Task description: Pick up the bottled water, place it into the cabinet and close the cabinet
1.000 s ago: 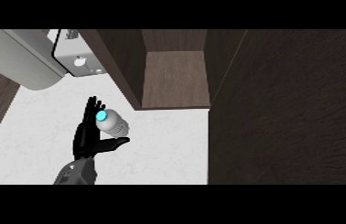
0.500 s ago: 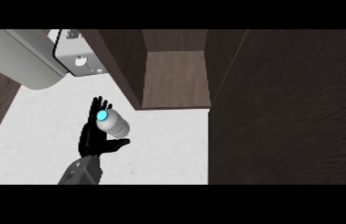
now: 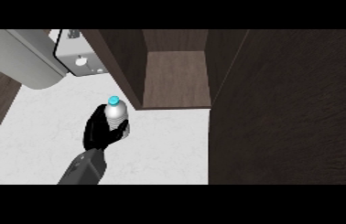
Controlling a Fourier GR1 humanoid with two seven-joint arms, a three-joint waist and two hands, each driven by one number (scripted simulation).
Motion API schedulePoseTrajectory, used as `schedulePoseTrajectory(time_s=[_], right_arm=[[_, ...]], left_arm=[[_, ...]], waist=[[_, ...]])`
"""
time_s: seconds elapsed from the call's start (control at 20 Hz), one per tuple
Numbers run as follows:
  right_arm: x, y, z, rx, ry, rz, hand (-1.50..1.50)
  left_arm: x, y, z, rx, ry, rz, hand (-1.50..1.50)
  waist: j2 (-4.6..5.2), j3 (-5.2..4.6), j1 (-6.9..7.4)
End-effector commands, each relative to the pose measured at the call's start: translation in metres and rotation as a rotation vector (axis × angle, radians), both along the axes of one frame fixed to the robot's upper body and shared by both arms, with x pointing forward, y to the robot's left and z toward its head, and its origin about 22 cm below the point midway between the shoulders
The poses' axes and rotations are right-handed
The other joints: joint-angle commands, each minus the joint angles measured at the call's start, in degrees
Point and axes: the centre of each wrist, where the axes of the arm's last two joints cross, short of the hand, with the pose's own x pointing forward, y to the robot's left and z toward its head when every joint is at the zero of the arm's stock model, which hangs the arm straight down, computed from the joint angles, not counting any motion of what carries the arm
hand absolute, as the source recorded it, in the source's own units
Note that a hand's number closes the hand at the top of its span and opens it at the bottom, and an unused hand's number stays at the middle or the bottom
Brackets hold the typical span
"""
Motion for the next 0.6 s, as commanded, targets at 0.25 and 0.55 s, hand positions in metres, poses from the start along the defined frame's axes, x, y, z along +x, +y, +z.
schedulePoseTrajectory(time_s=[0.25, 0.55], right_arm=[[-0.001, 0.008, 0.032, 0.032, -0.074, 0.021, -1.5], [0.001, 0.004, 0.024, 0.029, -0.083, 0.019, -1.5]], left_arm=[[-0.001, 0.003, 0.001, 0.056, -0.117, 0.091, 1.5], [-0.019, -0.009, -0.006, 0.046, -0.158, 0.07, 1.5]], waist=[[-0.16, 0.04, 0.4], [-0.43, 0.11, 1.11]])
